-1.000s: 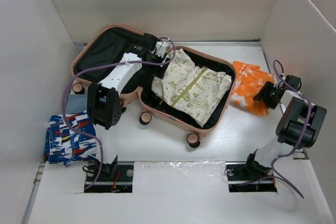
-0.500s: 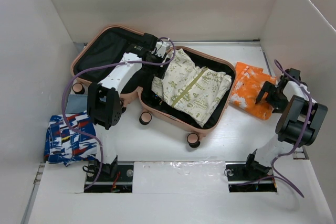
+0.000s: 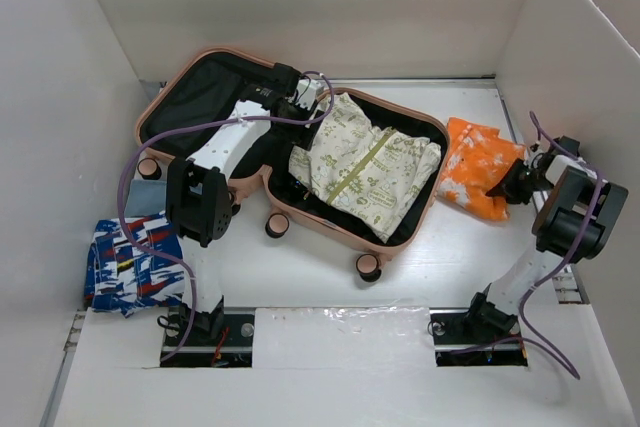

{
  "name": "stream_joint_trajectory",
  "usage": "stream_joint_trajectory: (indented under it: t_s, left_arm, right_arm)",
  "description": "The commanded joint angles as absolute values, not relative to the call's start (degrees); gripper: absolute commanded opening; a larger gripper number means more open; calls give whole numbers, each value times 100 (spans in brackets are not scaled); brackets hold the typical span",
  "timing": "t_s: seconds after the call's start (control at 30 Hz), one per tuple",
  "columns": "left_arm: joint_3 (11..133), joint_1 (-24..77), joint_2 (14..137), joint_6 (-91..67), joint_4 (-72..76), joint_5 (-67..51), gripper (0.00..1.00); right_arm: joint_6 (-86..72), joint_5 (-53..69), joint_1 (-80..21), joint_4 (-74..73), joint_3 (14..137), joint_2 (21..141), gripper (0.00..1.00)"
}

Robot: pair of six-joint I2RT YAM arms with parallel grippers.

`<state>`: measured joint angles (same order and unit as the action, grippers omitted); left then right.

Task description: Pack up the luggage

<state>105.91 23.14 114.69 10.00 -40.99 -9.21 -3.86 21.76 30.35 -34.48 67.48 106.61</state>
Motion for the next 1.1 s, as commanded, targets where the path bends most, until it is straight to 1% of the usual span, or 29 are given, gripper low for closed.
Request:
stream_joint_trajectory:
  t_s: [0.0, 0.03, 0.1, 0.23, 0.37, 0.5, 0.63, 0.8, 1.07]
  left_arm:
    - [10863, 2294, 11303, 1028, -4104, -835, 78]
    - [10863, 2294, 11303, 1028, -4157, -835, 78]
    - [10863, 2294, 11242, 1081, -4157, -782, 78]
    - [10802, 2294, 11188, 1081, -4157, -782, 78]
    - [10802, 2294, 11188, 1081, -4157, -729, 78]
    - [10802, 2189, 11188, 1081, -4157, -729, 79]
    - [10863, 2188, 11136, 1081, -4157, -677, 79]
    - [10802, 2188, 11083, 1133, -4157, -677, 79]
    - [10679, 2188, 11030, 1134, -4157, -729, 79]
  right_arm:
    - [-483, 3356, 2918, -2454, 5812, 11452, 14]
    - [-597, 3357, 2918, -2269, 5688, 11339, 0]
    - [-598, 3357, 2988, -2119, 5538, 11128, 0]
    - [-519, 2927, 2988, -2601, 5782, 10496, 0]
    - [-519, 2681, 2988, -2944, 6116, 9259, 0]
    - [-659, 2812, 2988, -3199, 6521, 8528, 0]
    - [-878, 3120, 2988, -3252, 6574, 8227, 0]
    - [-1081, 3497, 2988, -3252, 6706, 8121, 0]
    - [-1985, 3683, 2988, -3252, 7908, 7761, 0]
